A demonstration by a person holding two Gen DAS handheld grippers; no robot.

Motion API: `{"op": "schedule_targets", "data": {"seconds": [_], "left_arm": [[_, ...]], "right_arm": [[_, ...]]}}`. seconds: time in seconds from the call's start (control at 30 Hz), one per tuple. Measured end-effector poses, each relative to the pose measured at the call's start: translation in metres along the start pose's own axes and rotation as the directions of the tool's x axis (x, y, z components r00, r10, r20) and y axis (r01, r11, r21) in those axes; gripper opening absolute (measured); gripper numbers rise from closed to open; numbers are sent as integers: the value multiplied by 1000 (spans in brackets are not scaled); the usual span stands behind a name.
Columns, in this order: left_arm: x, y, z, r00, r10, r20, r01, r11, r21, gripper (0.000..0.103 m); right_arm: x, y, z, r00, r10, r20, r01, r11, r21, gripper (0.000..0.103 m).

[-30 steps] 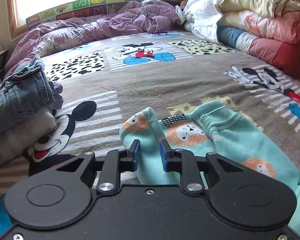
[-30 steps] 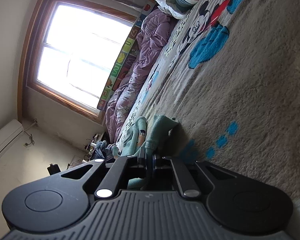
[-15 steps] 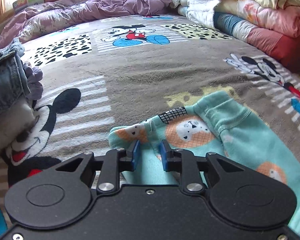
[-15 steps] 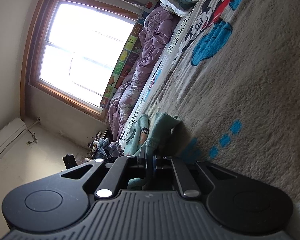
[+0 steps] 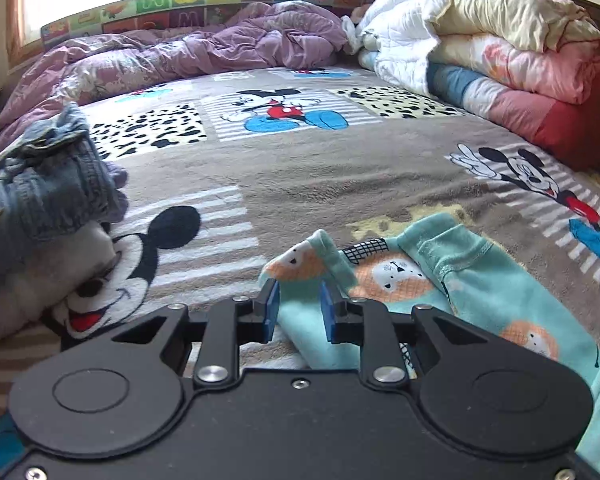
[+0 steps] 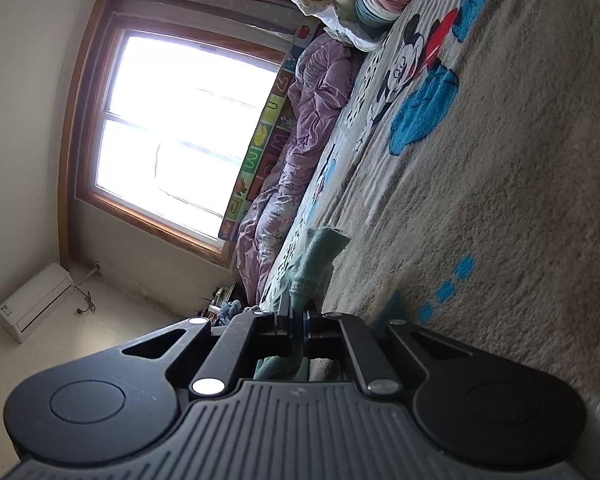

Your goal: Fold clothes

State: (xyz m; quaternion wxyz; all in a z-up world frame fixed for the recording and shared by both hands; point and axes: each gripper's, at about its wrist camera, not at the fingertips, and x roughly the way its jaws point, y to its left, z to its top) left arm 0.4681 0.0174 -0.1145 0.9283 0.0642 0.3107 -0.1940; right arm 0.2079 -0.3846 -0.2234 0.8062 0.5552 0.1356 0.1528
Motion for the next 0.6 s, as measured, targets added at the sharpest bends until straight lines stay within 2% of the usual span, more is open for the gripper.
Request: {"op": "schedule_targets", "data": {"seconds": [0.13, 0.3, 0.6], "left_arm": [[30, 1, 4, 997, -57, -42, 57, 998, 1, 20], [51, 9, 5, 984, -161, -76, 158, 987, -38, 19], [0, 0, 9, 990, -142, 16, 142, 990, -13, 20]], "right_arm": [[2, -2, 1, 1000, -1, -2, 1, 1000, 6, 7], [7, -3, 0, 1000, -16, -19, 16, 1000, -6, 7], [9, 0, -3, 1000, -19, -22, 19, 1000, -16, 7]]}}
